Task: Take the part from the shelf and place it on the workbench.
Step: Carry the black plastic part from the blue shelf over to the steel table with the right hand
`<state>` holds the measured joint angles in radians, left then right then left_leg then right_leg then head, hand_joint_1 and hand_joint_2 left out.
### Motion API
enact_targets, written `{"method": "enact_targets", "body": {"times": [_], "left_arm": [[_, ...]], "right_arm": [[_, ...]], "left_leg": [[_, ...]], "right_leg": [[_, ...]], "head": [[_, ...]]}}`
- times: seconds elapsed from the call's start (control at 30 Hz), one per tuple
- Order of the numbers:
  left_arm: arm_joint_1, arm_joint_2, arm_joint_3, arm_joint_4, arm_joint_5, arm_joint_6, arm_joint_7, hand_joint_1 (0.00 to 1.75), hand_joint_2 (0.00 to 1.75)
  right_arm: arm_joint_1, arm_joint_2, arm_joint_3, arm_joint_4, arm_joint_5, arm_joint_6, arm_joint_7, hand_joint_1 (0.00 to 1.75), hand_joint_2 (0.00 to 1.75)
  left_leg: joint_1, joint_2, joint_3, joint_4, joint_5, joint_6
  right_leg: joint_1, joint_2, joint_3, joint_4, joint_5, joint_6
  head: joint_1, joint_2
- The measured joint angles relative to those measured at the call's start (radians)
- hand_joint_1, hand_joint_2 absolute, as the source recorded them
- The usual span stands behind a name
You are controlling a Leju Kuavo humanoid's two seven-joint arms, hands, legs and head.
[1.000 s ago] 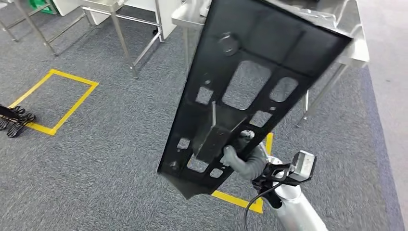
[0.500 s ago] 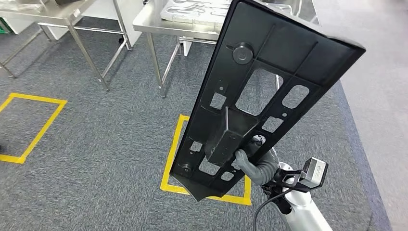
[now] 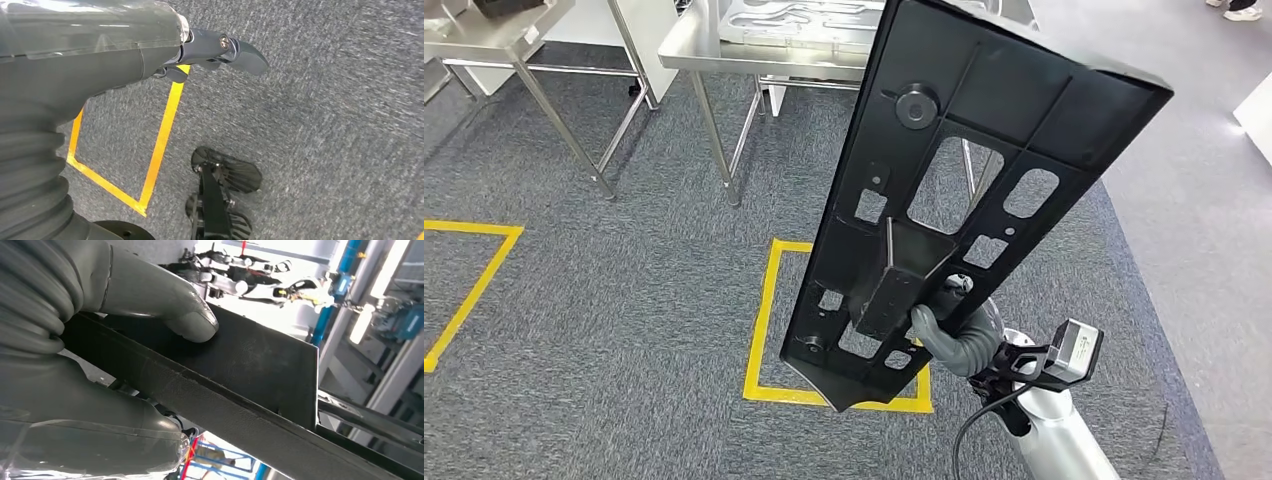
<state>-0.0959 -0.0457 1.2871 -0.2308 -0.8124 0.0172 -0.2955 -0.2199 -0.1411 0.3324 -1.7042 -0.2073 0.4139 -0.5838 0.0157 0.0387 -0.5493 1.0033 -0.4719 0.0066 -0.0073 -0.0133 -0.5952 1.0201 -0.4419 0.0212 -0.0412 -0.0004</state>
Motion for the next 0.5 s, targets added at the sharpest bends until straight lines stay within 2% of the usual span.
{"method": "enact_targets", "body": {"times": [0.07,0.1,0.17,0.2,0.27,0.3,0.33,0.37,0.43,0.5], "left_arm": [[0.0,0.0,0.0,0.0,0.0,-0.003,-0.001,0.0,1.75],[-0.001,0.0,0.0,0.0,-0.001,-0.004,-0.001,0.0,1.75],[-0.001,0.001,-0.001,0.0,-0.002,-0.005,-0.001,0.0,1.75],[0.0,0.001,-0.001,0.0,-0.002,-0.005,-0.002,0.0,1.75],[0.002,0.001,-0.001,0.0,-0.002,-0.007,-0.004,0.0,1.75],[0.003,0.002,-0.001,0.0,-0.001,-0.009,-0.006,0.0,1.75],[0.004,0.002,-0.001,0.0,0.001,-0.011,-0.008,0.0,1.75],[0.005,0.002,-0.001,0.0,0.003,-0.013,-0.011,0.0,1.75],[0.005,0.003,-0.001,0.0,0.006,-0.017,-0.017,0.0,1.75],[0.003,0.004,-0.001,0.0,0.007,-0.019,-0.021,0.0,1.75]], "right_arm": [[0.005,0.0,-0.001,-0.003,0.005,-0.002,-0.001,1.75,1.75],[0.008,0.0,-0.003,-0.005,0.008,-0.003,-0.001,1.75,1.75],[0.011,0.001,-0.005,-0.009,0.011,-0.004,-0.001,1.75,1.75],[0.011,0.002,-0.006,-0.01,0.012,-0.005,-0.001,1.75,1.75],[0.014,0.005,-0.006,-0.01,0.012,-0.005,-0.001,1.75,1.75],[0.016,0.006,-0.006,-0.01,0.013,-0.005,-0.001,1.75,1.75],[0.018,0.007,-0.006,-0.01,0.014,-0.005,-0.001,1.75,1.75],[0.018,0.008,-0.006,-0.01,0.015,-0.004,-0.001,1.75,1.75],[0.017,0.012,-0.006,-0.009,0.016,-0.003,-0.001,1.75,1.75],[0.012,0.015,-0.007,-0.007,0.016,-0.001,-0.001,1.75,1.75]], "left_leg": [[-0.002,0.003,0.001,-0.002,-0.001,-0.012],[-0.001,0.003,0.003,-0.002,-0.003,-0.018],[0.001,-0.007,-0.008,0.03,-0.027,-0.028],[0.002,-0.016,-0.03,0.077,-0.054,-0.031],[0.003,-0.028,-0.097,0.213,-0.113,-0.036],[0.003,-0.029,-0.125,0.265,-0.127,-0.038],[0.003,-0.03,-0.138,0.283,-0.122,-0.038],[0.003,-0.03,-0.13,0.26,-0.097,-0.037],[0.003,-0.032,-0.073,0.13,-0.027,-0.029],[-0.001,-0.035,-0.025,0.026,0.005,-0.018]], "right_leg": [[0.005,0.002,0.003,-0.012,-0.001,-0.011],[0.003,0.004,0.005,-0.016,0.0,-0.016],[-0.002,0.008,0.013,-0.026,0.004,-0.03],[-0.004,0.009,0.017,-0.03,0.006,-0.036],[-0.001,0.014,0.018,-0.031,0.004,-0.043],[0.0,0.017,0.018,-0.03,0.002,-0.045],[0.002,0.021,0.018,-0.028,-0.001,-0.045],[0.002,0.025,0.02,-0.026,-0.004,-0.045],[0.003,0.03,0.025,-0.022,-0.011,-0.04],[0.006,0.034,0.027,-0.016,-0.017,-0.032]], "head": [[0.0,0.0],[0.0,0.0],[0.0,0.0],[0.0,0.0],[0.0,0.0],[0.0,0.0],[0.0,0.0],[0.0,0.0],[0.0,0.0],[0.0,0.0]]}}
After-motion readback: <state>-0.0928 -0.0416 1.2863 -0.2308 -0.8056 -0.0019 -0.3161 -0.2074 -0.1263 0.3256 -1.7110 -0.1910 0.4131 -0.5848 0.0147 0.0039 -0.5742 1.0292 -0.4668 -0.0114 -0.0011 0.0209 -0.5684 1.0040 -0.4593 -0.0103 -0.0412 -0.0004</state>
